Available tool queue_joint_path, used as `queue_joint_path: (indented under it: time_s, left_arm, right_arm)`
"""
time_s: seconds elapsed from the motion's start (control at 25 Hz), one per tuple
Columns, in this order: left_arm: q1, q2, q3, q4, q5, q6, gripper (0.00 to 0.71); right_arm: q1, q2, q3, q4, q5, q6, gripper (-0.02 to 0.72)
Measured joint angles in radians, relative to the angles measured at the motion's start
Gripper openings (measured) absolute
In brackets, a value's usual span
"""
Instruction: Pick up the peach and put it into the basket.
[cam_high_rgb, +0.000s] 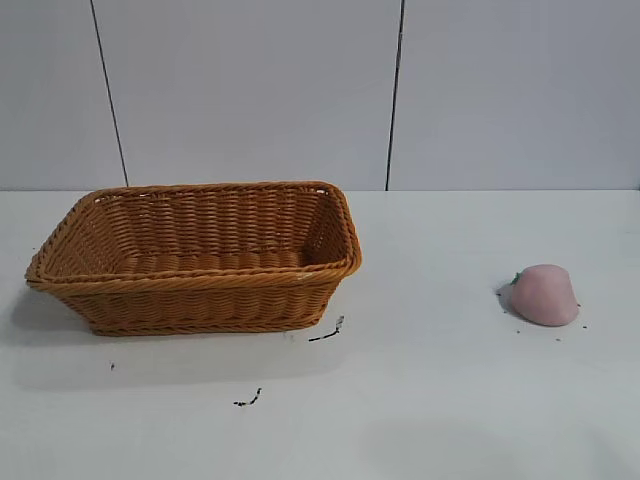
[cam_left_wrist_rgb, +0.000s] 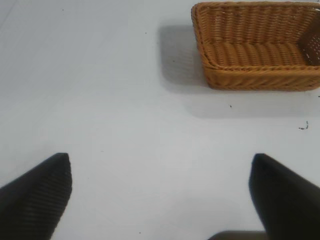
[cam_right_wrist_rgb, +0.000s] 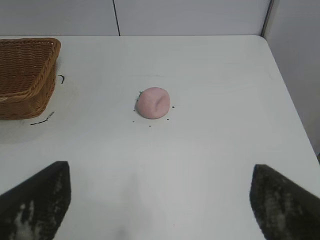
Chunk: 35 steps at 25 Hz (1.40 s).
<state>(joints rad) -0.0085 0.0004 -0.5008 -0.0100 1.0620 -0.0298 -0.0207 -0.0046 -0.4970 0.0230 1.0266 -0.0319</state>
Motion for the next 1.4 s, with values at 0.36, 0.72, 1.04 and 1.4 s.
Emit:
queue_joint_path:
  time_s: [0.36,0.72,1.04,1.4]
  left_arm:
    - [0.0,0.0,0.0,0.0,0.0,0.0,0.693]
    - [0.0,0.0,0.0,0.0,0.0,0.0,0.693]
    - [0.0,0.0,0.0,0.0,0.0,0.0,0.693]
    - [0.0,0.0,0.0,0.0,0.0,0.0,0.693]
  right_arm:
    - [0.0,0.0,0.0,0.0,0.0,0.0,0.675]
    - [0.0,0.138,-0.086,0.0,-0.002,0.002,0.675]
    - [0.0,0.715,-0.333,-0.001,0.0,0.032,0.675]
    - [0.0,1.369,-0.652,-0.009,0.009,0.032,0.675]
